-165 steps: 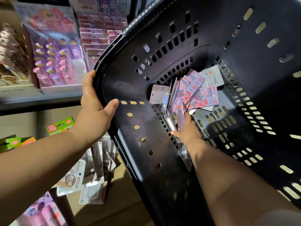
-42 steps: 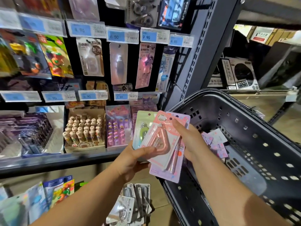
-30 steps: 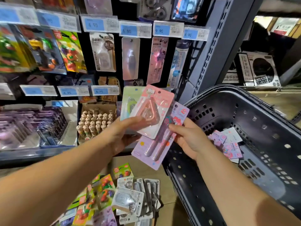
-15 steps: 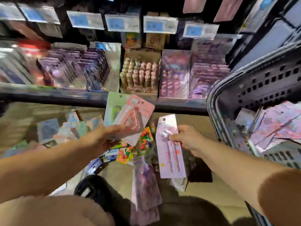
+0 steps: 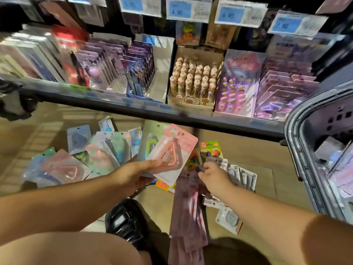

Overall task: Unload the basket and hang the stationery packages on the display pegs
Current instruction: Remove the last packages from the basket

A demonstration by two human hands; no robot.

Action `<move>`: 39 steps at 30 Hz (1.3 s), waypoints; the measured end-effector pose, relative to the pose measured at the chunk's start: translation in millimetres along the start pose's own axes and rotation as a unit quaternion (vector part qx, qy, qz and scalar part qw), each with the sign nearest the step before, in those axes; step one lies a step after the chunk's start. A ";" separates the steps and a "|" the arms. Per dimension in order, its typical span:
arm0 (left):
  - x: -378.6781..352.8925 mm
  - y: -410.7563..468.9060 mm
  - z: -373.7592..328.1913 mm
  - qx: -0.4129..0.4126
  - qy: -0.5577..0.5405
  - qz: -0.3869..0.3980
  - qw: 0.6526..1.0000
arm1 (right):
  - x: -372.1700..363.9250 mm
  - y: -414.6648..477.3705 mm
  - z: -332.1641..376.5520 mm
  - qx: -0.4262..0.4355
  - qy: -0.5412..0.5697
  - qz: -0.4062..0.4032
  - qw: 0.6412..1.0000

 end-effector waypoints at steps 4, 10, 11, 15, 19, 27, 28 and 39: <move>-3.3 3.7 -3.0 -0.004 -0.045 0.015 0.999 | -14.6 -19.2 48.4 0.009 0.201 0.106 0.974; 6.6 -0.5 -18.3 -0.034 -0.063 0.006 0.997 | -23.9 -33.5 96.5 0.033 0.341 0.135 0.930; 10.9 -3.5 -18.3 -0.038 -0.065 0.002 0.997 | -29.4 -35.2 101.2 0.040 0.310 0.147 0.938; 31.8 -22.1 6.7 -0.022 -0.059 -0.023 0.998 | -52.4 -36.2 118.5 0.107 0.101 0.157 0.977; 52.1 -37.4 45.0 -0.045 -0.122 -0.037 0.991 | -85.2 -35.4 130.6 0.129 -0.089 0.153 0.976; 95.5 -43.7 54.4 -0.080 -0.243 -0.121 0.959 | -131.1 -29.9 169.0 0.125 -0.173 0.151 0.965; 101.3 -43.5 53.6 -0.077 -0.243 -0.139 0.957 | -136.9 -30.0 173.6 0.131 -0.177 0.164 0.962; 206.5 -35.2 43.0 -0.081 -0.246 -0.400 0.879 | -152.3 -44.7 216.2 0.063 0.023 0.248 0.966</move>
Point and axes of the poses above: each hand's wrist, its own y-axis towards the middle knuckle, its own x-axis out of the back of the hand, z = x × y, the point moved 7 cm from there along y, towards the middle knuckle, and after that the axes turned 5 degrees about -x, right-handed, at the moved point
